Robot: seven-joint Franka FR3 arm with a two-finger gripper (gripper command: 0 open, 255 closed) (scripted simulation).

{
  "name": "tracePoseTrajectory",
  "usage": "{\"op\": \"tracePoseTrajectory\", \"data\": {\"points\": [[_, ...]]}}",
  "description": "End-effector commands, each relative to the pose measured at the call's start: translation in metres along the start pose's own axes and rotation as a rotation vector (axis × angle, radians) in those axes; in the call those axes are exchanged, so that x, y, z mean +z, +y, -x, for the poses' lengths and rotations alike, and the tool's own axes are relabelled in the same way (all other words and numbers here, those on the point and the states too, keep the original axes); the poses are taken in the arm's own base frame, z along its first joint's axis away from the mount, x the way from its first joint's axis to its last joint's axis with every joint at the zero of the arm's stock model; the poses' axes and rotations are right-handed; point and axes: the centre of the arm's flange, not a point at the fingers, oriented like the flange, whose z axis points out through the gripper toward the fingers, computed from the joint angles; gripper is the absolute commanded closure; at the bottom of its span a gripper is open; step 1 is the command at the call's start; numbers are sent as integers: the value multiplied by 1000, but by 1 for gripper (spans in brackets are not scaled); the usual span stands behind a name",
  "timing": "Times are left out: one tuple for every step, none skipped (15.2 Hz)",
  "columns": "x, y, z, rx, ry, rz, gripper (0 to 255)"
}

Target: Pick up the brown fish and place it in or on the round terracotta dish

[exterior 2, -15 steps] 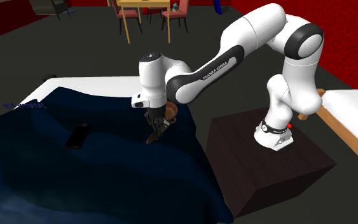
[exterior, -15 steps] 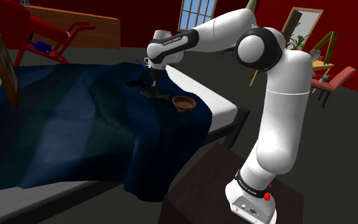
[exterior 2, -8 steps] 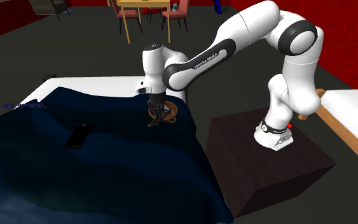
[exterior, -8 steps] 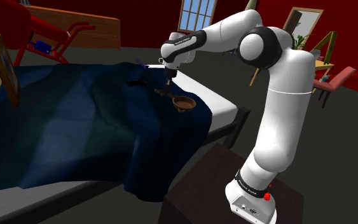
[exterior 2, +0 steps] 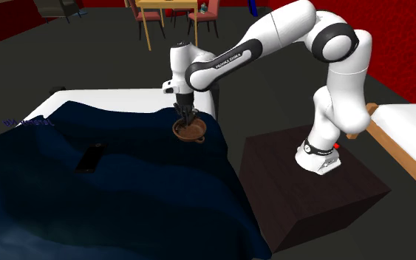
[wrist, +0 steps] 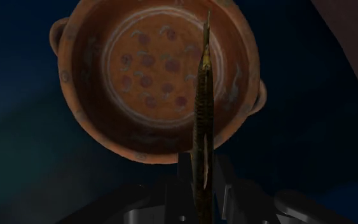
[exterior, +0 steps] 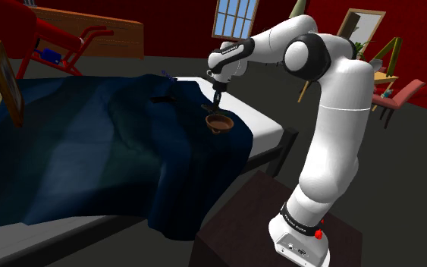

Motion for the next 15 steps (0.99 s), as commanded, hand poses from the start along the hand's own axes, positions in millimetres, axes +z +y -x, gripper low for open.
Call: {"op": "tracePoseTrajectory", "data": {"points": [[-3, 18, 21, -2, 0, 0, 255], [-3, 26, 31, -2, 0, 0, 255], [-4, 35, 43, -2, 0, 0, 255], [2, 35, 43, -2, 0, 0, 255], [7, 35, 43, -2, 0, 0, 255], [12, 35, 43, -2, 0, 0, 255], [17, 35, 43, -2, 0, 0, 255], [23, 36, 44, -2, 0, 0, 255], [28, 36, 44, -2, 0, 0, 255], [33, 36, 44, -2, 0, 0, 255], [39, 36, 44, -2, 0, 0, 255], [44, 36, 45, -2, 0, 0, 255], [49, 36, 45, -2, 0, 0, 255], [54, 36, 45, -2, 0, 0, 255], [60, 36, 45, -2, 0, 0, 255]]}}
